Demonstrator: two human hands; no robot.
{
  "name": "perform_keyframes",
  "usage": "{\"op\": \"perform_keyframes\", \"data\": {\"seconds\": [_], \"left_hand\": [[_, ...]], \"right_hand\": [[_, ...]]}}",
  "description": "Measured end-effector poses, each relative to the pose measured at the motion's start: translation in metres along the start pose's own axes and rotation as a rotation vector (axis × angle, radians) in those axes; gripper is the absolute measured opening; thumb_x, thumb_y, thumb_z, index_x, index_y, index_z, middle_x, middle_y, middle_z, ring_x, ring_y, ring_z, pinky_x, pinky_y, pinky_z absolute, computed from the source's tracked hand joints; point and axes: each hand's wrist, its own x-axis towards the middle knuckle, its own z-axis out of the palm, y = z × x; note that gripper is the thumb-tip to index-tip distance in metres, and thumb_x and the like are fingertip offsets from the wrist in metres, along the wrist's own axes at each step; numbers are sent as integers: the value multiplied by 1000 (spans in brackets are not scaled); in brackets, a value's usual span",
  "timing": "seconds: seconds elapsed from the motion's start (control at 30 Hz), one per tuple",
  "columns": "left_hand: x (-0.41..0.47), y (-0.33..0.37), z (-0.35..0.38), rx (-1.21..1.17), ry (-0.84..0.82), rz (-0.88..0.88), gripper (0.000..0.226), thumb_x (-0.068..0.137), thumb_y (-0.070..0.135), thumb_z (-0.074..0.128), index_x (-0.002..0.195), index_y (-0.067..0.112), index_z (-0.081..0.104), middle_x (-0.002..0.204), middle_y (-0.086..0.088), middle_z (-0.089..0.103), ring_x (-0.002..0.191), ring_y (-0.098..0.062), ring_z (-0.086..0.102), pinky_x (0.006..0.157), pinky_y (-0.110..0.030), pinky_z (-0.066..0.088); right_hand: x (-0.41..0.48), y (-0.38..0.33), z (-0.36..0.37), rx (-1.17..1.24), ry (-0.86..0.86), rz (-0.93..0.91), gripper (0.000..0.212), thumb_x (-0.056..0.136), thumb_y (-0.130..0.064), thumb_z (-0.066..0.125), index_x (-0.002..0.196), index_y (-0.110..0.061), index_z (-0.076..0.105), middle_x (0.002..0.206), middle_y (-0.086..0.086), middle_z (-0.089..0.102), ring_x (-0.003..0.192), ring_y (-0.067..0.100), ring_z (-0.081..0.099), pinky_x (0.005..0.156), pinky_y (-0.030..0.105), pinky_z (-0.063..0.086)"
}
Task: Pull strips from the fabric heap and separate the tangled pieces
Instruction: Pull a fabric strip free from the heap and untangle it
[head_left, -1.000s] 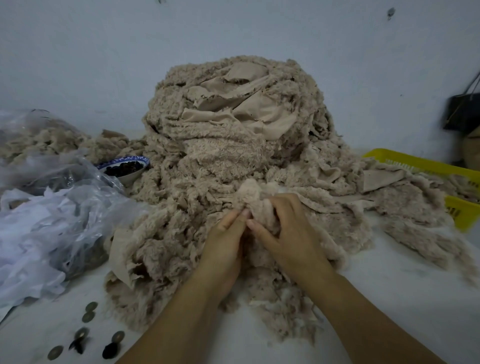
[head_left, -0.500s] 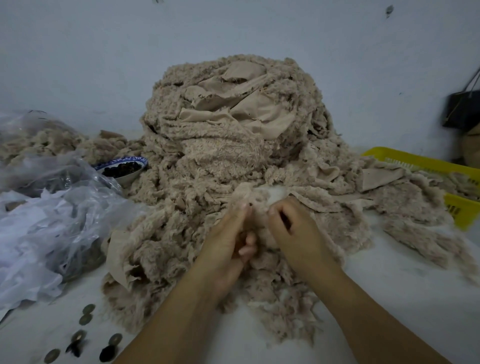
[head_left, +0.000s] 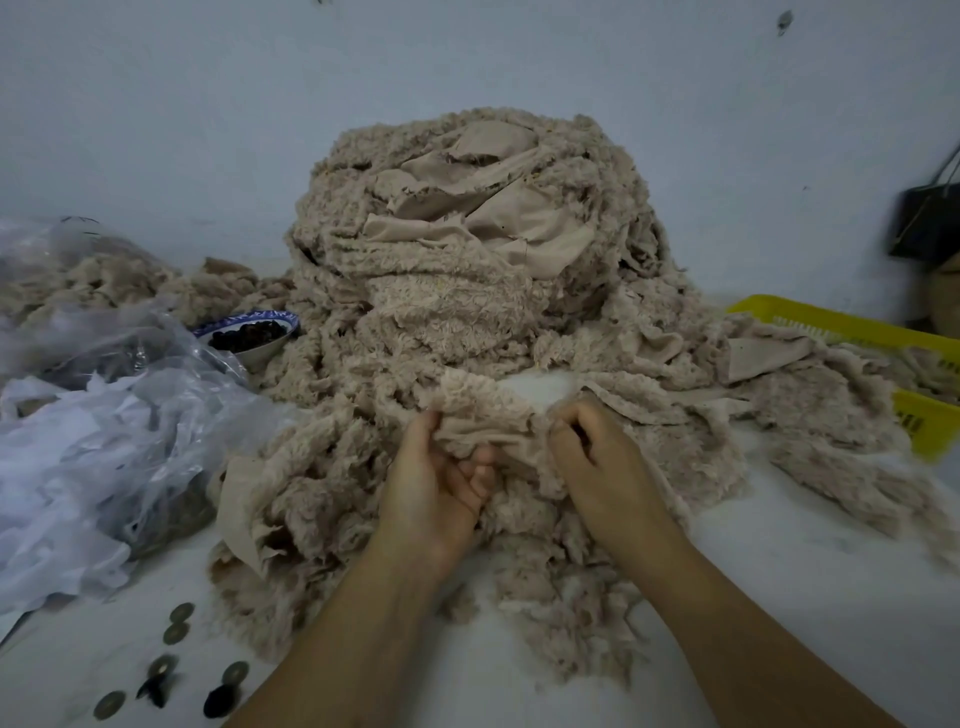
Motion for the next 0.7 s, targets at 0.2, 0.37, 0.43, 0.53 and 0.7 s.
{"op": "perform_keyframes", "data": {"seconds": [0.2, 0.37, 0.43, 0.53, 0.7], "left_hand": [[-3, -19, 0, 582, -104, 127, 42, 94, 44, 48, 86, 18, 79, 93, -14, 77, 89, -26, 74, 74, -37, 59], [-5, -25, 1, 673, -169, 146, 35, 77, 49, 59, 80, 21, 80, 84, -20, 76, 80, -30, 75, 76, -40, 60], [-4, -24, 2, 632, -173, 148, 28, 86, 39, 59, 82, 22, 81, 84, -20, 76, 81, -30, 76, 70, -33, 61], [-2, -24, 3, 542, -90, 170, 30, 100, 20, 54, 83, 10, 77, 72, -20, 73, 65, -24, 74, 55, -23, 57], [-3, -9, 3, 209, -2, 108, 4, 94, 3, 58, 96, 6, 60, 57, -5, 61, 42, -9, 57, 37, -16, 43]], "right_hand": [[1, -2, 11, -114, -99, 10, 53, 89, -67, 46, 133, -36, 43, 124, -19, 43, 100, -12, 47, 77, 14, 39], [12, 7, -1, 294, 220, 371, 36, 101, -46, 47, 83, -27, 71, 89, -6, 71, 77, -3, 67, 71, 33, 53], [15, 11, -4, 429, 241, 443, 38, 102, -45, 48, 79, -32, 75, 90, -2, 72, 85, 7, 69, 86, 42, 54], [15, 10, -1, 468, 245, 427, 40, 102, -48, 46, 77, -37, 76, 84, -9, 76, 82, 9, 72, 85, 41, 57], [11, 8, -3, 354, 213, 334, 40, 103, -49, 41, 73, -47, 68, 69, -16, 68, 64, -4, 61, 59, 14, 47]]}}
